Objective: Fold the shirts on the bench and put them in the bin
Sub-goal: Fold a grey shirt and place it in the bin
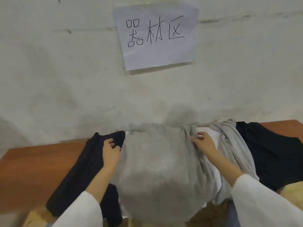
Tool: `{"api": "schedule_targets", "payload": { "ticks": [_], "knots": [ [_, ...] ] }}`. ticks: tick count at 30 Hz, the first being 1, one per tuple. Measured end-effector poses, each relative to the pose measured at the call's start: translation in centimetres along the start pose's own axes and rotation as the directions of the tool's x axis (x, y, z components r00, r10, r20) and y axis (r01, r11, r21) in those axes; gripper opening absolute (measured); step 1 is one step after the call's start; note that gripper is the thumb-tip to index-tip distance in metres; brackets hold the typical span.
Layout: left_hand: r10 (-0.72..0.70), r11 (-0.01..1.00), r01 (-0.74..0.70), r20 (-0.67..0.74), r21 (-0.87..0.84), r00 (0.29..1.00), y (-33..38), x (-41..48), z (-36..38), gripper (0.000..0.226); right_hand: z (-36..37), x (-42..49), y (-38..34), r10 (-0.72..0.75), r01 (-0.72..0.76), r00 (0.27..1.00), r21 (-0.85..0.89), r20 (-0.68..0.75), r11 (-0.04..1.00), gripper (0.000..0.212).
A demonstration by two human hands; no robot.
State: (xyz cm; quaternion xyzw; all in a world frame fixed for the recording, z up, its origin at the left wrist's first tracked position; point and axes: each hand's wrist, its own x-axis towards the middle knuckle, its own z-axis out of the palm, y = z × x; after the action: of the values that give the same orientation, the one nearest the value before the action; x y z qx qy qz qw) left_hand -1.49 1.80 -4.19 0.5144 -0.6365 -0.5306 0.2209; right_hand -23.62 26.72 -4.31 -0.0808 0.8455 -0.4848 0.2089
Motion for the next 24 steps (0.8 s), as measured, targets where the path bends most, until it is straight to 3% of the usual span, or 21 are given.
{"api": "schedule_targets", "payload": {
  "ticks": [2, 5, 8, 10, 13, 15, 16, 17, 19, 20, 22, 24],
  "knots": [
    [0.075, 0.993, -0.073, -0.015, 0.096, 0.997, -1.3, -2.6, -0.6, 0.036, -0.4, -3.2, 1.3, 0.017, -0.017, 1.0, -0.116, 0.002, 0.993, 0.039],
    [0.084, 0.966, -0.099, 0.074, 0.238, 0.994, -3.6, -7.0, -1.2, 0.015, -1.2, -7.0, 3.9, 0.022, -0.002, 0.998, -0.307, 0.06, 0.952, 0.035],
    [0.073, 0.897, -0.128, 0.143, 0.423, 0.987, -4.9, -9.3, -1.6, 0.026, -2.0, -9.2, 5.2, 0.053, -0.018, 0.996, -0.4, 0.077, 0.916, 0.035],
    [-0.051, 0.862, -0.069, 0.22, 0.502, 0.974, -4.5, -9.4, -2.3, 0.028, -2.9, -10.1, 4.8, 0.073, 0.004, 0.983, -0.417, 0.17, 0.909, 0.03],
    [-0.144, 0.886, -0.08, 0.436, 0.456, 0.889, -3.8, -8.6, -3.6, 0.02, -4.2, -10.1, 4.4, 0.027, 0.087, 0.947, -0.336, 0.319, 0.938, 0.022],
    [0.007, 0.93, -0.201, 0.531, 0.308, 0.848, -3.3, -8.7, -4.7, 0.027, -4.9, -10.2, 4.3, -0.074, 0.128, 0.964, -0.204, 0.256, 0.971, 0.045],
    [0.092, 0.941, -0.245, 0.518, 0.235, 0.85, -3.2, -9.0, -5.1, 0.034, -5.1, -10.3, 4.3, -0.112, 0.129, 0.979, -0.093, 0.173, 0.987, 0.06],
    [0.168, 0.951, -0.271, 0.481, 0.153, 0.861, -3.2, -9.1, -5.4, 0.037, -5.4, -10.4, 4.2, -0.12, 0.116, 0.989, 0.05, 0.089, 0.992, 0.058],
    [0.197, 0.98, -0.197, 0.361, -0.038, 0.911, -3.4, -9.1, -6.1, 0.034, -5.9, -10.9, 3.7, -0.061, 0.048, 0.998, 0.378, 0.022, 0.924, 0.039],
    [0.164, 0.984, -0.135, 0.301, -0.114, 0.94, -3.5, -8.8, -6.4, 0.03, -6.1, -11.1, 3.4, -0.035, 0.017, 0.999, 0.464, 0.031, 0.886, 0.036],
    [0.114, 0.987, -0.091, 0.176, -0.131, 0.978, -3.9, -8.6, -7.0, 0.019, -6.5, -11.0, 3.7, 0.0, -0.002, 1.0, 0.285, 0.008, 0.959, 0.035],
    [0.117, 0.99, -0.123, 0.089, 0.069, 0.989, -4.7, -8.2, -7.4, 0.018, -6.8, -11.1, 4.3, 0.05, -0.045, 0.998, -0.102, 0.041, 0.994, 0.034]
  ]
}}
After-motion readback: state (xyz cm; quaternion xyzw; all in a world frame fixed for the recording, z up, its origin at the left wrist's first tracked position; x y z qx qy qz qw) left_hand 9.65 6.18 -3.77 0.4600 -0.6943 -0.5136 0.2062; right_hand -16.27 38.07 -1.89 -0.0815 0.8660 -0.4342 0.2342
